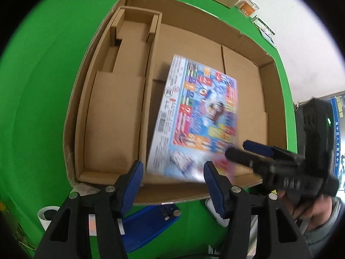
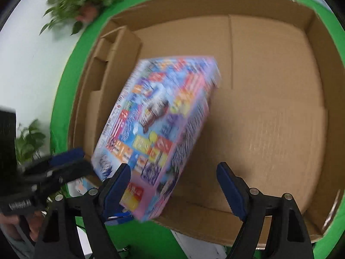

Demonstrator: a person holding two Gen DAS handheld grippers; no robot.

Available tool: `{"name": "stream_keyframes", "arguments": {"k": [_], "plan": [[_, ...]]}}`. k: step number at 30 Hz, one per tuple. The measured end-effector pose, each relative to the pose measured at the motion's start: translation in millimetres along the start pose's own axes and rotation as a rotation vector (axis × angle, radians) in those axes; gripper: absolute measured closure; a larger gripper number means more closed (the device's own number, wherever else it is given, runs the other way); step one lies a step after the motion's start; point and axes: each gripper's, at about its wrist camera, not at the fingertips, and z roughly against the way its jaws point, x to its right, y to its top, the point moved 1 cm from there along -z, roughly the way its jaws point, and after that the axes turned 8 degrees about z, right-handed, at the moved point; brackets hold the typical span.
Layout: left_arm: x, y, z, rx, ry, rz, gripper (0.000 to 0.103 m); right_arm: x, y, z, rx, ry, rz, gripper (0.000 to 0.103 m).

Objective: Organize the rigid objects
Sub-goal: 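Carry the game box into the large box beside the insert and release, then withdraw both grippers from the box toward the silver cylinder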

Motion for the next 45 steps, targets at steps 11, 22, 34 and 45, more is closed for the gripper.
{"name": "stream_keyframes", "arguments": {"k": [11,22,34,45], "plan": [[-12,-14,4,-0.015,-0.012,-0.011,0.046,-29,36,-20,0.011,-0.021,0.078,0.054],[-1,-27,29,0.119,0.126,-0.191,0.044,59,82,-6,0.162,-0.064,-0.319,0.046],[-16,-24,46,0.194,0.081,-0.122,0.044,-5,65,-59,0.098,-0.03,-0.213,0.072],[-18,-31,87,0.407,0.251,-0.096,0.021,-83,-24,68,0.351,-0.342,-0.08,0.001]]}}
